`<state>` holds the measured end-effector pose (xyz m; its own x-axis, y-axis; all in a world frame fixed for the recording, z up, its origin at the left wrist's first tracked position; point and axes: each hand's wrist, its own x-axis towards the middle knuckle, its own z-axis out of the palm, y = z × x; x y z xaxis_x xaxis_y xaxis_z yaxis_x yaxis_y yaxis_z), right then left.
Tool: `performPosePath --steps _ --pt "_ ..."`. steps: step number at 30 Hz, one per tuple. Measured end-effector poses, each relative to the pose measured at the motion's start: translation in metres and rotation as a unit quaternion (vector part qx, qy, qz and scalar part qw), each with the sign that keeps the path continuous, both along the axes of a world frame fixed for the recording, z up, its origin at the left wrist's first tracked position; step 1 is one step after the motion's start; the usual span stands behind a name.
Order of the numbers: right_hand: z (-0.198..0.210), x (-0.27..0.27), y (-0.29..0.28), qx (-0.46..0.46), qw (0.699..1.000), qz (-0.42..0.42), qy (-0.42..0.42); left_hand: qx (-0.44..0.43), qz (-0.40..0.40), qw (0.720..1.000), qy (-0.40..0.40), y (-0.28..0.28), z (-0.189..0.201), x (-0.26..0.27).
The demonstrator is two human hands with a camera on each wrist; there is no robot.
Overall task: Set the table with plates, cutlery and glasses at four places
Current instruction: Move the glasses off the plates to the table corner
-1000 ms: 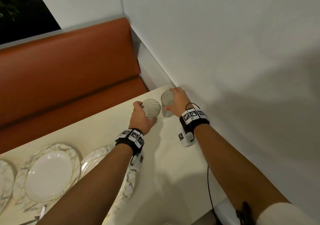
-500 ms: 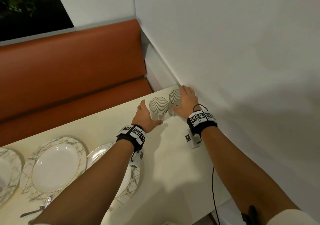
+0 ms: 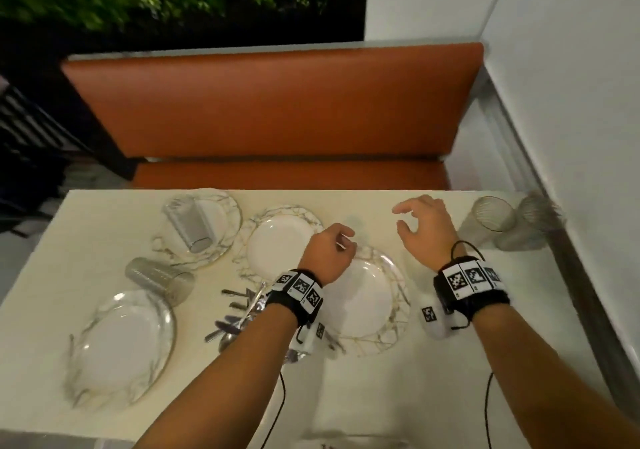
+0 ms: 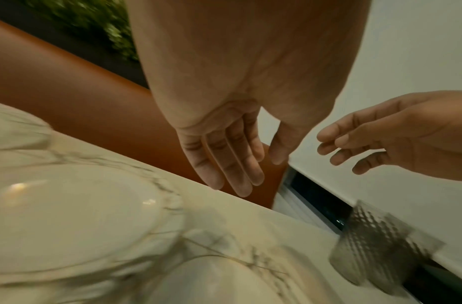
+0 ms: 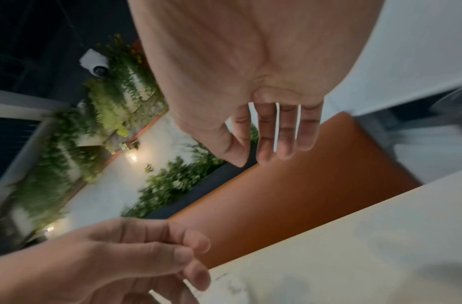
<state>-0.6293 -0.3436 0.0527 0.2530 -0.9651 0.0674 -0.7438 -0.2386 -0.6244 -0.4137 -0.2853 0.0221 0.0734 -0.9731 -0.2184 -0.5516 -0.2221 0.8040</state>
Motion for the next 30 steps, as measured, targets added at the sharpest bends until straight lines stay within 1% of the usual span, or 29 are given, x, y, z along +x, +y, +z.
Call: performPosePath --steps 3,6,11,13,14,16,19,21,23,24,27,30 --pt "-0.005 0.068 0.016 0.030 0.996 0.089 0.004 -0.010 0.053 0.999 -0.003 0.032 -0.001 0.064" --pt "-0.007 0.137 0.035 0.061 0.987 0.150 0.013 -0.030 0.102 0.994 -0.017 0.063 -0.007 0.134" --pt "-0.014 0.244 0.064 0.096 0.976 0.194 -0.001 -0.036 0.193 0.979 -0.052 0.099 -0.008 0.249" --pt "-0.018 0.282 0.074 0.117 0.972 0.204 0.000 -0.021 0.222 0.972 -0.067 0.106 -0.012 0.294" --pt "-0.020 0.300 0.078 0.123 0.970 0.208 0.003 -0.006 0.222 0.972 -0.077 0.110 -0.016 0.316" --pt "-0.026 0.330 0.086 0.134 0.968 0.213 0.008 0.031 0.176 0.977 -0.115 0.117 -0.025 0.352" --pt "-0.037 0.365 0.092 0.156 0.965 0.211 0.015 0.082 0.042 0.978 -0.186 0.125 -0.035 0.385" --pt "-0.043 0.382 0.091 0.159 0.964 0.212 0.027 0.099 -0.049 0.961 -0.253 0.126 -0.040 0.395" --pt "-0.049 0.395 0.087 0.156 0.964 0.212 0.040 0.102 -0.131 0.932 -0.322 0.125 -0.048 0.397" --pt "-0.051 0.399 0.084 0.154 0.964 0.212 0.047 0.104 -0.157 0.920 -0.342 0.124 -0.052 0.397" --pt "-0.059 0.410 0.071 0.152 0.964 0.208 0.068 0.101 -0.180 0.899 -0.386 0.119 -0.063 0.398" --pt "-0.064 0.417 0.058 0.145 0.966 0.200 0.074 0.074 -0.175 0.892 -0.411 0.115 -0.070 0.397"
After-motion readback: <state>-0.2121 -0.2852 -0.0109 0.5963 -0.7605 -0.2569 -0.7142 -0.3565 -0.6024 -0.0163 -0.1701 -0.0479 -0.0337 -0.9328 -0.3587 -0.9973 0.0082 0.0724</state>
